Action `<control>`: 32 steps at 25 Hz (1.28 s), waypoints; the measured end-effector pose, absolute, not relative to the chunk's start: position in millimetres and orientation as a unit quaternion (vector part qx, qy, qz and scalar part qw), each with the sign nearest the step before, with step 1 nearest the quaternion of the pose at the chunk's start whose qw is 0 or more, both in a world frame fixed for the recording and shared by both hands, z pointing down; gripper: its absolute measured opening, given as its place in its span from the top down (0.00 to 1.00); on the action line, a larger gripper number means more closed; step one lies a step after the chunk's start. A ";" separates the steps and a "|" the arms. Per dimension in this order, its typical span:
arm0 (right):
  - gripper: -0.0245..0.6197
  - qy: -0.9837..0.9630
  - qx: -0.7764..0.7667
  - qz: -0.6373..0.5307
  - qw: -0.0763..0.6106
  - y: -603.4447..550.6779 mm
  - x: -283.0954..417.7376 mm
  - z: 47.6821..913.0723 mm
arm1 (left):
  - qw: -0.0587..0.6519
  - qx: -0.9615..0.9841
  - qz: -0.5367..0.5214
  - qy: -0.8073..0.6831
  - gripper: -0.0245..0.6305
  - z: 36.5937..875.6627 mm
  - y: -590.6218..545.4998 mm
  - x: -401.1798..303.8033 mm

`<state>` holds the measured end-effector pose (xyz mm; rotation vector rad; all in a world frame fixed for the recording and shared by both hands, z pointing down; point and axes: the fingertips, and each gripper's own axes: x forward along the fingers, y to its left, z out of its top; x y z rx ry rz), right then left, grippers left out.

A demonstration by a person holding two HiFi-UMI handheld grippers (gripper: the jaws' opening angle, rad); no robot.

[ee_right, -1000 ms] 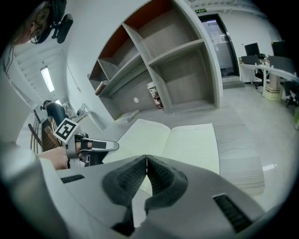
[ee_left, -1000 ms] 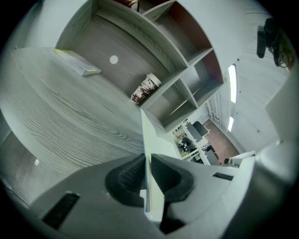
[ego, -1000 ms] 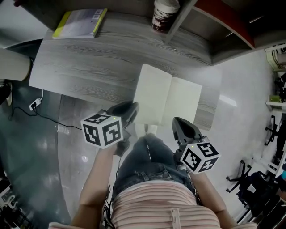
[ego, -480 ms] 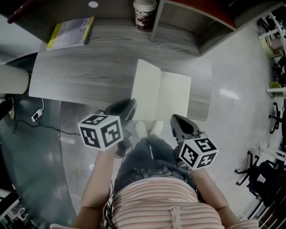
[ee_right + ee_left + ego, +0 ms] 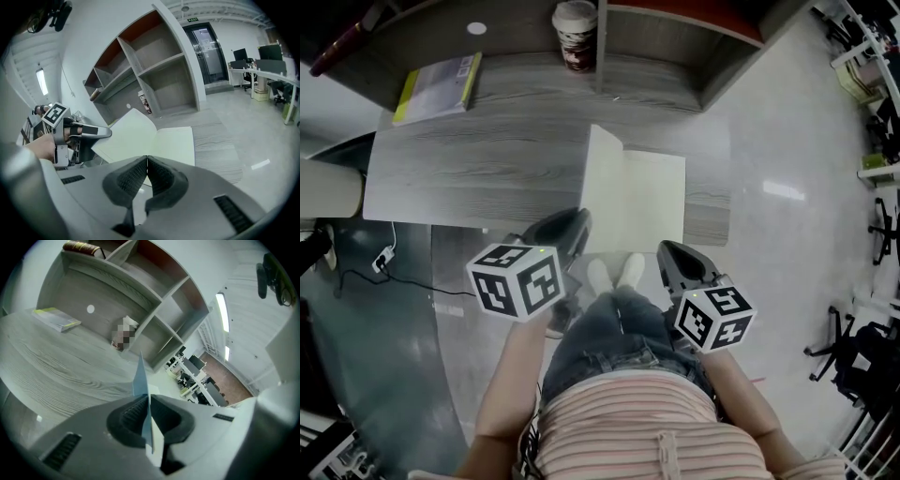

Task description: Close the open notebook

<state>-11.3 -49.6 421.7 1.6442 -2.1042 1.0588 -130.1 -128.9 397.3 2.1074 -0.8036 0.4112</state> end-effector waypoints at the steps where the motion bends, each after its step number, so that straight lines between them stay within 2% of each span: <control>1: 0.95 -0.725 0.568 0.365 0.133 -48.9 -10.1 421.7 | 0.411 0.838 0.166 -0.318 0.92 395.7 -128.1 -126.7; 32: 0.95 -0.686 0.608 0.385 0.110 -26.0 53.9 431.0 | 0.373 0.862 0.240 -0.245 0.92 397.8 -94.9 -15.9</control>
